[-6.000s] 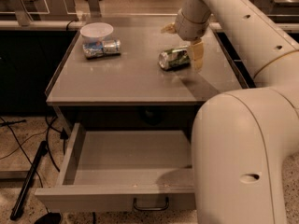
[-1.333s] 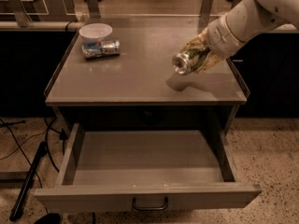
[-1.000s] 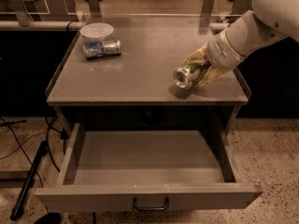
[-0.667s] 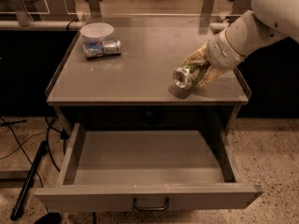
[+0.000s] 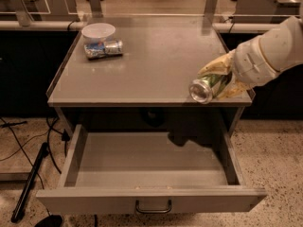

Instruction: Place green can into top drawer

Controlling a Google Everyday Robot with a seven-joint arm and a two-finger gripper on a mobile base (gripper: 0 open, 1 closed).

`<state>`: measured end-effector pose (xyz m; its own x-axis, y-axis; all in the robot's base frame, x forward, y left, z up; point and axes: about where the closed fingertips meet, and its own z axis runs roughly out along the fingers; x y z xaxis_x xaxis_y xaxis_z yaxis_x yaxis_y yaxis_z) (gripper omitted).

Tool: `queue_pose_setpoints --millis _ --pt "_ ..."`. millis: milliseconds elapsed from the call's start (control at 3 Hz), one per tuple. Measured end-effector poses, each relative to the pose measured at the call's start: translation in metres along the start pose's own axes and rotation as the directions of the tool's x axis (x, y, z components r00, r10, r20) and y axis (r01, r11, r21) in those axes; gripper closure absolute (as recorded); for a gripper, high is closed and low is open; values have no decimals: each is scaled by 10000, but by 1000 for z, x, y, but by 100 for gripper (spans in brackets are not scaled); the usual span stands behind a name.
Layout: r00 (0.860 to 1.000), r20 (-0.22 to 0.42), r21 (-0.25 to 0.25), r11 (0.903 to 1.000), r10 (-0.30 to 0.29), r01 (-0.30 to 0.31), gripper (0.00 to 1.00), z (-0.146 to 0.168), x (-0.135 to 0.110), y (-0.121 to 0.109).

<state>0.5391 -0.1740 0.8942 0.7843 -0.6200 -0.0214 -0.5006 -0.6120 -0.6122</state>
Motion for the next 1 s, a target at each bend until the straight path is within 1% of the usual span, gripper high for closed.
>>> queue_pose_setpoints --millis 333,1000 --pt "9949 906 467 9981 -437 396 100 -14 -36 20" --pt "9952 873 432 9983 -438 401 100 -13 -35 18"
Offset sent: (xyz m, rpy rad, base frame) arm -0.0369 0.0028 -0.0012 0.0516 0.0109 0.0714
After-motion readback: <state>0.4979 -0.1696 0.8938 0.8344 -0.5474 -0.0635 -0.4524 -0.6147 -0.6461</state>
